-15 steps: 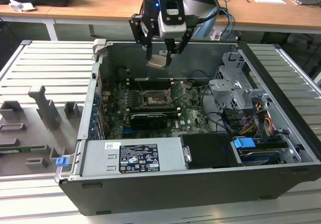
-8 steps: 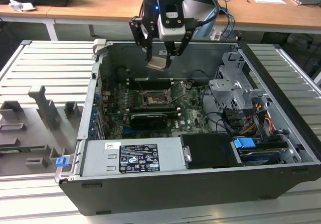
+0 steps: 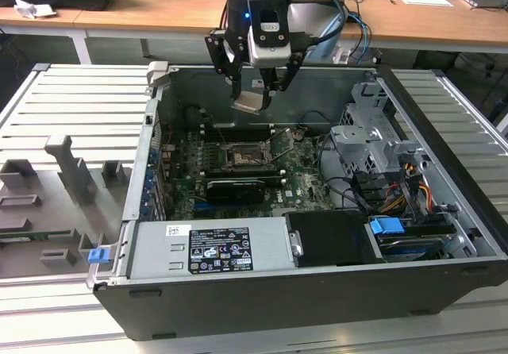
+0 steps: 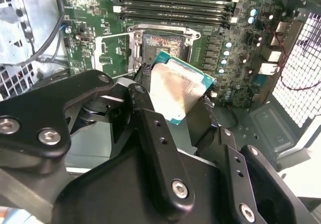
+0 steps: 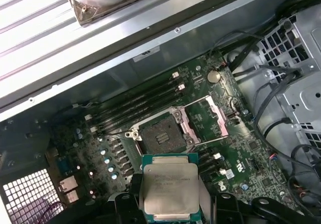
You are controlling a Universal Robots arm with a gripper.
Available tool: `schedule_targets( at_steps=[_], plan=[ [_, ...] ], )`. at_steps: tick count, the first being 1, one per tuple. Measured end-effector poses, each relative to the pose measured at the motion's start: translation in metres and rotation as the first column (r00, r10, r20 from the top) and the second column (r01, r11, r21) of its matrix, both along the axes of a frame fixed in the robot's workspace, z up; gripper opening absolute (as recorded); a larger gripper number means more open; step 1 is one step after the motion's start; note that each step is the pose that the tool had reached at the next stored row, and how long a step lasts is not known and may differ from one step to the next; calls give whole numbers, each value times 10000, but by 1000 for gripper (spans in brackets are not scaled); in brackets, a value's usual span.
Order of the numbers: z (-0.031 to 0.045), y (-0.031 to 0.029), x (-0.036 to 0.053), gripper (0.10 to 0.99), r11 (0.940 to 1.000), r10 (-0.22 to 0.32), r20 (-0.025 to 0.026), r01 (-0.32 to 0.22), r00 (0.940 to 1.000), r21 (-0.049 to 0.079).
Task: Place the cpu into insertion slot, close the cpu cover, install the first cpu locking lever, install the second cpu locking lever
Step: 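Place the cpu into insertion slot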
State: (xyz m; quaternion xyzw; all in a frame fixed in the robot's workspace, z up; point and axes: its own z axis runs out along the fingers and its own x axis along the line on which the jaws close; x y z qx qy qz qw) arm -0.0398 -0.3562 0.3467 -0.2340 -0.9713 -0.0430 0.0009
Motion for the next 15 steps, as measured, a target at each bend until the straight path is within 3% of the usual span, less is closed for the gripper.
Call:
schedule_targets(
  at_steps=[6,15],
  plan=[
    [-39,0,0,529,9953,-973,-2,973,9953,-3],
    [-80,0,0,529,9883,-1523,-2,1523,9883,9]
  ],
)
